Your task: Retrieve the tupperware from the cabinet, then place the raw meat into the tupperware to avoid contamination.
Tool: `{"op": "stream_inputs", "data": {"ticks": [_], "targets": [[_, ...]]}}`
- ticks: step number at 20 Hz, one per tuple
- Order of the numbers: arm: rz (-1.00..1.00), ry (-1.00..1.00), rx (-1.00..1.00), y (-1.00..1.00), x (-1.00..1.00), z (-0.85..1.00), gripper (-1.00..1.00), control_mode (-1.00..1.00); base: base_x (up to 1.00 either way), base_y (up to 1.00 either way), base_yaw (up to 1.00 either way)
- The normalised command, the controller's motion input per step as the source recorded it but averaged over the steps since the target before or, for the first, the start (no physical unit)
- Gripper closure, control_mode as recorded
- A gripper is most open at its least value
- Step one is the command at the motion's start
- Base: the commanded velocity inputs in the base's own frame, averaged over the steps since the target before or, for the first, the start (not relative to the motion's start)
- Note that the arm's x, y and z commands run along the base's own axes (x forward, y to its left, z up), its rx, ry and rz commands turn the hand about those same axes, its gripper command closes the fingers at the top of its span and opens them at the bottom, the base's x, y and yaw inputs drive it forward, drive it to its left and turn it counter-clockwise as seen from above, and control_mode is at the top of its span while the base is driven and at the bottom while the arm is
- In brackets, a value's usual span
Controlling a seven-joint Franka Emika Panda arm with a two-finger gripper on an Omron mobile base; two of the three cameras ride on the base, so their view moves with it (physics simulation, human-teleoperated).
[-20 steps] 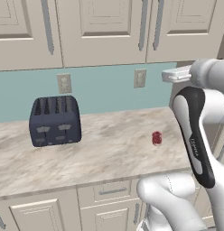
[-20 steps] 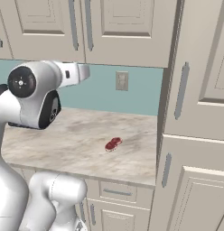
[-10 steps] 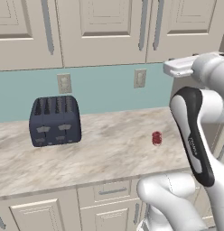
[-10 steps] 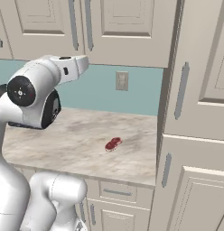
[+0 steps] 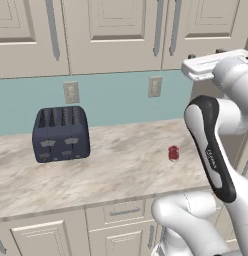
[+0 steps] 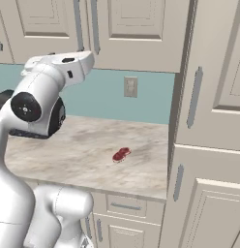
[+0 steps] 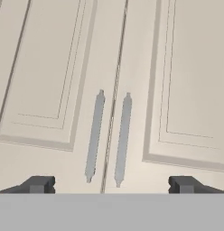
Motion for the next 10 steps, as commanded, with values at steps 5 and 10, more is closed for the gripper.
{"op": "stream_inputs", "data": {"ticks": [5,10], "targets": [[0.00,-0.09,0.00,-0.01,0.00,0.21,-1.00,-1.00,0.00,0.00,0.00],[0.00,-0.06,0.00,-0.12,0.00,0.16,-1.00,-1.00,0.00,0.00,0.00]]}}
